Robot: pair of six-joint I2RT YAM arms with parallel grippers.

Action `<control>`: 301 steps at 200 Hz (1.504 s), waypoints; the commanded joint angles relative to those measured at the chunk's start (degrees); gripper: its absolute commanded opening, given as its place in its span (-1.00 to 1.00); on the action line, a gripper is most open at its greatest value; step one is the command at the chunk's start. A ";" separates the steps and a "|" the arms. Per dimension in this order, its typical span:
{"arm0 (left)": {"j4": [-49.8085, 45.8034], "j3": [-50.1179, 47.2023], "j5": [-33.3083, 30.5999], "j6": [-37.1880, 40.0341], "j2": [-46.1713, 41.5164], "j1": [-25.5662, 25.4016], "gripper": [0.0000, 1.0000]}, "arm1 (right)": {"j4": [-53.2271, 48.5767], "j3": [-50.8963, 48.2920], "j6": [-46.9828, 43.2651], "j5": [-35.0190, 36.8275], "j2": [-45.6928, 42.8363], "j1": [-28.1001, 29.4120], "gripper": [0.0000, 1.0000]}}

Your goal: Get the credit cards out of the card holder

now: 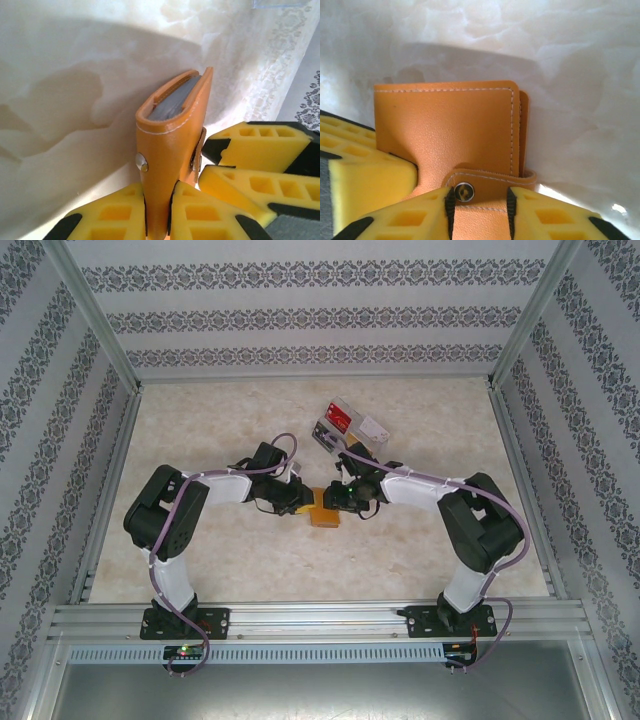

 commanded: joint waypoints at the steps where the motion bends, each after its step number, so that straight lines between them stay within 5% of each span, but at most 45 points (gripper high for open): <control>1: 0.49 0.55 0.09 0.30 -1.07 -0.19 -0.78 | -4.72 2.07 -1.95 3.87 -0.99 1.22 -0.20; 80: 0.25 0.72 0.07 0.21 -1.25 -0.24 -0.85 | -9.35 6.94 -3.16 8.40 4.03 3.61 -0.15; 179: -11.07 2.50 -7.77 4.73 -1.57 -0.15 -1.00 | -14.42 3.37 2.41 24.74 0.32 2.68 -0.54; 229: -11.00 2.82 -7.36 4.74 -1.60 -0.19 -1.00 | -11.40 2.48 1.81 21.01 -1.13 2.06 -0.54; 261: -13.40 4.78 -9.05 5.18 -2.72 -0.18 -0.11 | -7.21 2.91 0.80 12.46 0.33 1.40 -0.47; 301: -18.27 8.55 -11.86 7.63 -4.68 0.94 0.40 | -5.64 3.27 0.38 10.38 1.04 0.91 -0.64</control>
